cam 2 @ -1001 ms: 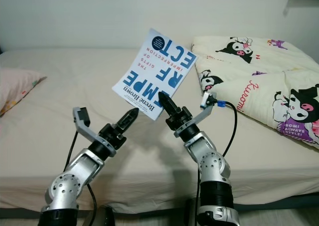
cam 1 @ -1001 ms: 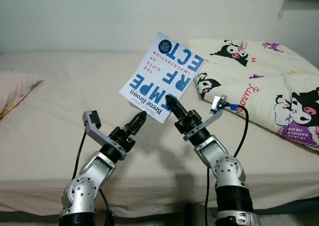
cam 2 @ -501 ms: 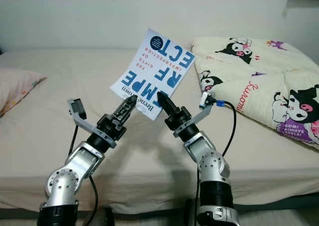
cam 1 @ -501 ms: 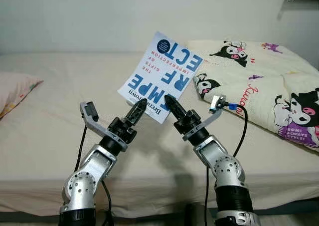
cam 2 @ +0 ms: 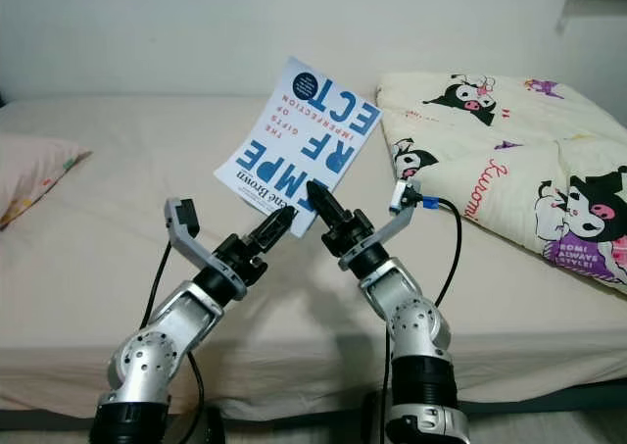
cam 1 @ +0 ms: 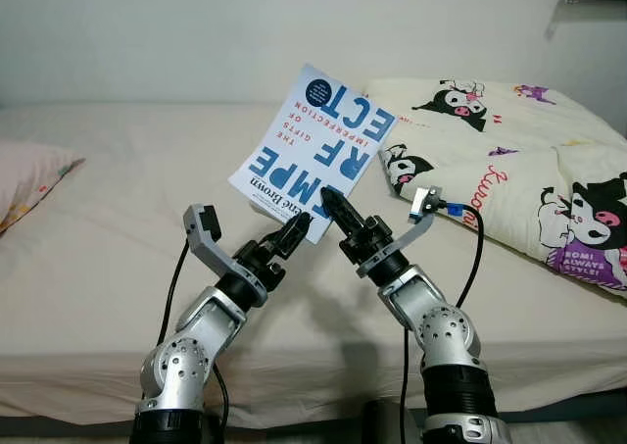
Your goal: Clean up the room
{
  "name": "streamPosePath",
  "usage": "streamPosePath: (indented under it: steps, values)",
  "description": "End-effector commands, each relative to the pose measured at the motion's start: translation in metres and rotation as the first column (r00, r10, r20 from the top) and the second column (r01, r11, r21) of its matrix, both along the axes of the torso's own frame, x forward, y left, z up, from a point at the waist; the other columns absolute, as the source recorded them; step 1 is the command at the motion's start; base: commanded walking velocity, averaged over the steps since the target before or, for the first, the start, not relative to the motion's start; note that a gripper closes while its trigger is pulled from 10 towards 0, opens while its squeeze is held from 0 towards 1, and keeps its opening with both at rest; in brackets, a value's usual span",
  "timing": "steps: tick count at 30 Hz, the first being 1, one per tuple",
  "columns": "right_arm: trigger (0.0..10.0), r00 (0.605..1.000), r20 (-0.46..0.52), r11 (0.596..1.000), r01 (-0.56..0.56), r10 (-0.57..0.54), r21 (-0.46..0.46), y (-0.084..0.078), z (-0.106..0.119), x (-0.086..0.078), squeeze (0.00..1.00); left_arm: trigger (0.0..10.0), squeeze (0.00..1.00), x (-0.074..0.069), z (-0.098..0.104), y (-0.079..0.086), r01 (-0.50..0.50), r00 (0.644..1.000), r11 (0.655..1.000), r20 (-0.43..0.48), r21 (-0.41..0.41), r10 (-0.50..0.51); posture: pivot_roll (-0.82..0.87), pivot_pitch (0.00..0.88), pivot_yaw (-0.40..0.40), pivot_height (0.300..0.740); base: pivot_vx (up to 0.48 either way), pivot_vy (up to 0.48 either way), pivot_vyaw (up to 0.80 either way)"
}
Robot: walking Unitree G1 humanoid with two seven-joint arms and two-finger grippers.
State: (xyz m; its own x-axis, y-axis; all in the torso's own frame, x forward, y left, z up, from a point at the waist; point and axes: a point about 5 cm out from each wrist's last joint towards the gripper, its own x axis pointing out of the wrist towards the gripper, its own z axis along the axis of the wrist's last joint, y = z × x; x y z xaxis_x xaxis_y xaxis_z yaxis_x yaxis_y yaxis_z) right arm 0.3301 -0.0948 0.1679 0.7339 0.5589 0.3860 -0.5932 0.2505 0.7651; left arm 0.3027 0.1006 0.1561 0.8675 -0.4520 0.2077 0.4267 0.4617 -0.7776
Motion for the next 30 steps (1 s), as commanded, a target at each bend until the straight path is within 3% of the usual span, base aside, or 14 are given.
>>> streamPosePath:
  steps: [1,5,10,12,20,21,23,24,25,26,29,30]
  values:
    - [0.0,0.997,0.057,0.997,-0.054,0.051,0.054,0.019,0.017,-0.002,0.00,10.0,0.00,0.003,-0.005,0.000,-0.016,0.999,1.000,-0.038,-0.024,0.015,0.01,0.015,-0.044,0.560,0.000,0.000,0.00]
    - [0.0,0.996,0.064,0.996,-0.068,0.064,0.060,0.023,0.020,-0.003,0.00,10.0,0.00,0.004,-0.002,-0.001,-0.020,0.999,0.993,-0.047,-0.113,0.014,0.00,0.021,-0.044,0.560,0.000,0.000,0.00]
    - [0.0,0.995,0.061,0.995,-0.076,0.072,0.060,0.025,0.020,-0.004,0.00,10.0,0.00,0.006,0.003,-0.002,-0.019,0.999,0.986,-0.036,-0.166,0.013,0.00,0.027,-0.046,0.560,0.000,0.000,0.00]
    - [0.0,0.995,0.051,0.995,-0.084,0.082,0.057,0.027,0.017,-0.005,0.00,10.0,0.00,0.006,0.009,-0.003,-0.007,1.000,0.972,-0.018,-0.233,0.003,0.00,0.032,-0.049,0.560,0.000,0.000,0.00]
    - [0.0,0.995,0.035,0.994,-0.090,0.088,0.054,0.027,0.013,-0.007,0.00,9.7,0.00,0.005,0.014,-0.002,-0.002,1.000,0.958,0.009,-0.286,0.005,0.00,0.035,-0.050,0.560,0.000,0.000,0.00]
    - [0.0,0.995,0.034,0.994,-0.090,0.088,0.054,0.027,0.013,-0.007,0.00,8.7,0.00,0.005,0.014,-0.001,-0.005,1.000,0.956,0.006,-0.293,0.007,0.00,0.035,-0.050,0.560,0.000,0.000,0.00]
    - [0.0,0.995,0.034,0.994,-0.090,0.089,0.054,0.027,0.013,-0.007,0.00,8.7,0.00,0.005,0.013,-0.001,-0.006,1.000,0.955,0.004,-0.297,0.008,0.00,0.034,-0.051,0.560,0.000,0.000,0.00]
    - [0.0,0.995,0.034,0.994,-0.090,0.089,0.054,0.027,0.013,-0.007,0.00,7.2,0.00,0.005,0.013,-0.001,-0.003,1.000,0.955,0.004,-0.298,0.004,0.00,0.034,-0.050,0.560,0.000,0.000,0.00]
    - [0.0,0.995,0.034,0.994,-0.090,0.089,0.054,0.027,0.013,-0.007,0.00,7.2,0.00,0.005,0.013,-0.001,-0.003,1.000,0.955,0.004,-0.298,0.004,0.00,0.034,-0.050,0.560,0.000,0.000,0.00]
    - [0.0,0.995,0.034,0.994,-0.091,0.089,0.053,0.027,0.014,-0.007,0.00,4.4,0.00,0.005,0.013,-0.002,0.005,1.000,0.954,0.006,-0.298,-0.003,0.00,0.033,-0.051,0.560,0.000,0.000,0.00]
    - [0.0,0.995,0.034,0.994,-0.091,0.089,0.053,0.027,0.014,-0.007,0.00,4.4,0.00,0.005,0.013,-0.002,0.005,1.000,0.954,0.006,-0.298,-0.003,0.00,0.033,-0.051,0.560,0.000,0.000,0.00]
    - [0.0,0.995,0.034,0.994,-0.092,0.090,0.053,0.027,0.014,-0.007,0.00,0.7,0.00,0.005,0.013,-0.003,0.014,1.000,0.954,0.008,-0.299,-0.012,0.00,0.032,-0.051,0.560,0.000,0.000,0.00]
